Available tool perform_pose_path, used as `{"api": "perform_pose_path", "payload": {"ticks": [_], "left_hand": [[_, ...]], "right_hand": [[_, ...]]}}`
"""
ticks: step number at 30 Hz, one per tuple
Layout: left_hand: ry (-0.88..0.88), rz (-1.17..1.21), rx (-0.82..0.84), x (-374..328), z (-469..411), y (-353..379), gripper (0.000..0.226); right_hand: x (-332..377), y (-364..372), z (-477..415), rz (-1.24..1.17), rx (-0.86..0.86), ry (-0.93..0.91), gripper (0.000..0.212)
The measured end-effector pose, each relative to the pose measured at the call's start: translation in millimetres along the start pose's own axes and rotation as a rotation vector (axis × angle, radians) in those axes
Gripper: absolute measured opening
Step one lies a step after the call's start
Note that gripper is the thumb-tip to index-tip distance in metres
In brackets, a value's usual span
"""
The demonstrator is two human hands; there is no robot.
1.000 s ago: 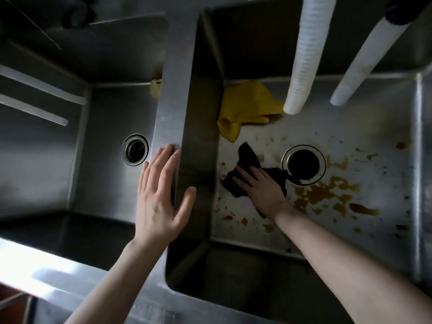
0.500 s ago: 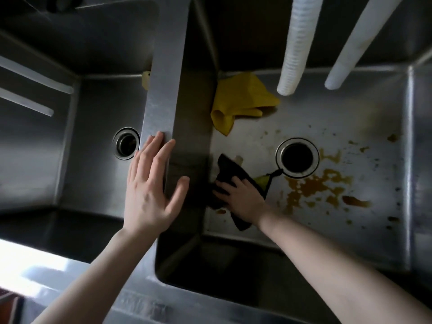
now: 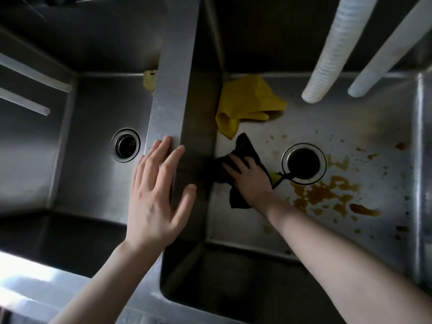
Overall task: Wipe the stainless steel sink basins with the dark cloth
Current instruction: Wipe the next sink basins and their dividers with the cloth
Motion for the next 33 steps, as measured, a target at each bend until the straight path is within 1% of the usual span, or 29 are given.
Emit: {"api": "perform_pose_path", "payload": {"ticks": [2, 4, 5, 8, 9, 11, 12, 14, 17, 18, 21, 23, 27, 33], "left_hand": [[0.006, 0.002, 0.002, 0.1, -0.8, -0.5, 0.057], [0.004, 0.002, 0.006, -0.4, -0.6, -0.5, 0.058], [0.0, 0.006, 0.008, -0.4, -0.8, -0.3, 0.058], [-0.004, 0.02, 0.001, -0.1, -0.5, -1.6, 0.06], [-0.004, 0.025, -0.002, -0.2, -0.3, -1.9, 0.06], [-0.007, 0.038, -0.008, -0.7, -0.1, -2.8, 0.062], [-0.004, 0.04, -0.009, -0.9, -0.5, -3.1, 0.062], [0.011, 0.031, -0.006, -0.4, -0.9, -2.8, 0.064], [0.036, 0.019, 0.014, 0.5, -0.4, -1.7, 0.068], [0.041, 0.018, 0.018, 0.6, -0.4, -1.6, 0.069], [0.049, 0.013, 0.017, 0.7, -1.3, -2.0, 0.07], [0.047, 0.022, 0.013, 0.4, -1.2, -2.2, 0.07], [0.051, 0.022, 0.016, -0.8, -2.2, -2.6, 0.069], [0.046, 0.024, 0.01, -0.8, -1.6, -2.4, 0.07]], "right_hand": [[7.1, -5.3, -9.6, -0.105, -0.101, 0.081, 0.044], [18.1, -14.3, -10.3, -0.309, -0.206, 0.169, 0.036], [22.4, -16.5, -11.1, -0.478, -0.226, 0.23, 0.035], [33.6, -27.8, -12.7, -1.137, -0.146, 0.504, 0.037], [38.2, -34.7, -14.4, -1.302, -0.157, 0.558, 0.039], [51.2, -54.6, -20.3, -1.462, -0.211, 0.551, 0.041], [60.0, -65.8, -24.0, -1.48, -0.234, 0.511, 0.041], [80.2, -87.1, -25.6, -1.444, -0.281, 0.418, 0.044], [99.3, -103.3, 2.2, -1.295, -0.312, 0.286, 0.047], [103.4, -106.1, 19.0, -1.26, -0.307, 0.235, 0.047], [117.9, -110.5, 61.1, -1.284, -0.235, 0.103, 0.043], [122.2, -113.2, 68.3, -1.263, -0.241, 0.042, 0.043], [106.6, -117.2, 41.6, -1.204, -0.343, 0.032, 0.048], [95.6, -121.5, 14.3, -1.182, -0.483, 0.023, 0.048]]}}
Point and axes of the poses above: each hand's wrist, its own z-axis away from the middle knuckle, its own y-axis out of the palm, x = y × z, the point moved 2 cm from there along -z, towards the middle knuckle
